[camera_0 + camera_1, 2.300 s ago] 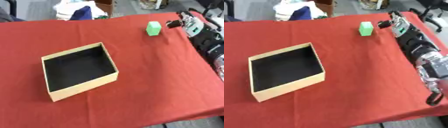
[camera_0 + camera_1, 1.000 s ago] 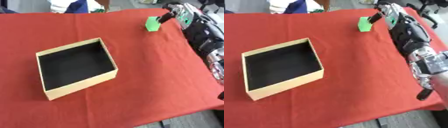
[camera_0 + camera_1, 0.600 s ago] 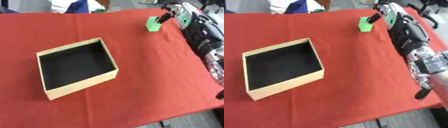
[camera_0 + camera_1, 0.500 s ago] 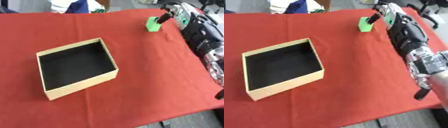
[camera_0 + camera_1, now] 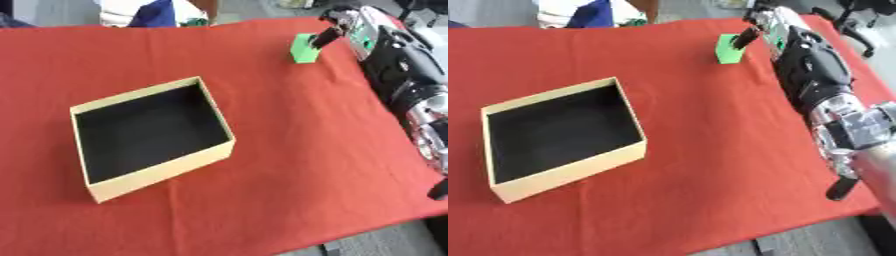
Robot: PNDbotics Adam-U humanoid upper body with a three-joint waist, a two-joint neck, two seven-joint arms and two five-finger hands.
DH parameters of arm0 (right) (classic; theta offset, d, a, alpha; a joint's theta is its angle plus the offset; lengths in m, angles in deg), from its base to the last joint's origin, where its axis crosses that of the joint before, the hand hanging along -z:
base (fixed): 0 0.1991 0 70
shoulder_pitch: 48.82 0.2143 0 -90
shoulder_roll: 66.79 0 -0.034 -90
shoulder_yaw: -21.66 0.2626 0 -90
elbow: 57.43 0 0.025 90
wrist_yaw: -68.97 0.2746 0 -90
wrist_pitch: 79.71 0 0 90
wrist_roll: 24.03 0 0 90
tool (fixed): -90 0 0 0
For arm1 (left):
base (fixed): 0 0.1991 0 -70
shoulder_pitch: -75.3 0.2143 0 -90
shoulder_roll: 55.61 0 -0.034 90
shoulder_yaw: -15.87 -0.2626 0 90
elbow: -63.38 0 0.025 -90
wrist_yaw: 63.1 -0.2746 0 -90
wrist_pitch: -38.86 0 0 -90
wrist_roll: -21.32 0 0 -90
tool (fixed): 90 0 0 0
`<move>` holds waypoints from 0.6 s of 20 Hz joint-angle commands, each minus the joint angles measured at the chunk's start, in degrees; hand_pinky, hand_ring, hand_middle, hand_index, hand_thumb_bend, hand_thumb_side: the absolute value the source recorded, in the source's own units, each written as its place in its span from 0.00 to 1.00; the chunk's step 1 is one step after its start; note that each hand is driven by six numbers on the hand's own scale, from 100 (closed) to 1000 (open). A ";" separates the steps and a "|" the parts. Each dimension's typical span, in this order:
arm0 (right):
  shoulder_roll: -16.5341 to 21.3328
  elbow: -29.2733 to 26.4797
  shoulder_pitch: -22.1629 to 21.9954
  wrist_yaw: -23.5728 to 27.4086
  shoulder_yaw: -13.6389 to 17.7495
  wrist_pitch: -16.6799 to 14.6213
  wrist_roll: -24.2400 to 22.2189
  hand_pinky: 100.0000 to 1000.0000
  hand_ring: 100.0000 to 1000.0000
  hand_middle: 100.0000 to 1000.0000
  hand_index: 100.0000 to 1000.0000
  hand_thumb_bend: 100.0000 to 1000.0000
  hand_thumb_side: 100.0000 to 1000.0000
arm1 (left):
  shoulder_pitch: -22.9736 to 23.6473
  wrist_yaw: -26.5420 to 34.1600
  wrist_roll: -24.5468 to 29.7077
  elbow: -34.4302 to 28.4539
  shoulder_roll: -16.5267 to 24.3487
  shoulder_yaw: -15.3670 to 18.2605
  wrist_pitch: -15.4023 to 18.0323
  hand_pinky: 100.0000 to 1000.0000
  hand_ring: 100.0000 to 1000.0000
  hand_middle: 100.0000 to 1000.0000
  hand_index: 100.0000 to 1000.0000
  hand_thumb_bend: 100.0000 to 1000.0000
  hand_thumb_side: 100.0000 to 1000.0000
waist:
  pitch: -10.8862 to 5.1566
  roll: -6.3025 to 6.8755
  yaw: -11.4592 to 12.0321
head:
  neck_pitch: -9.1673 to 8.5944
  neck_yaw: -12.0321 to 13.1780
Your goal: Pick up objects on the table and place them in the box.
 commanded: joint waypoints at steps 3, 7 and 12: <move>1.93 -3.00 0.65 -1.23 0.11 -1.09 1.10 0.82 0.93 1.00 1.00 0.00 0.21 | -0.54 -0.19 0.19 -1.09 0.79 0.27 -0.02 0.64 0.60 0.55 0.78 0.00 0.60 | -1.63 0.02 -0.39 | 0.03 -0.30; 2.19 -4.43 0.65 -1.93 0.07 -1.66 1.26 0.82 0.93 1.00 1.00 0.00 0.19 | -0.46 -0.20 0.22 -1.09 0.92 0.25 -0.09 0.64 0.60 0.55 0.78 0.00 0.59 | -2.05 -0.10 -0.56 | 0.30 -0.56; 2.16 -4.24 0.39 -3.48 -0.42 -1.88 -0.32 0.83 0.93 1.00 1.00 0.00 0.25 | -0.46 -0.23 0.28 -1.09 1.00 0.27 -0.13 0.64 0.61 0.55 0.78 0.00 0.59 | -2.32 -0.12 -0.69 | 0.57 -0.85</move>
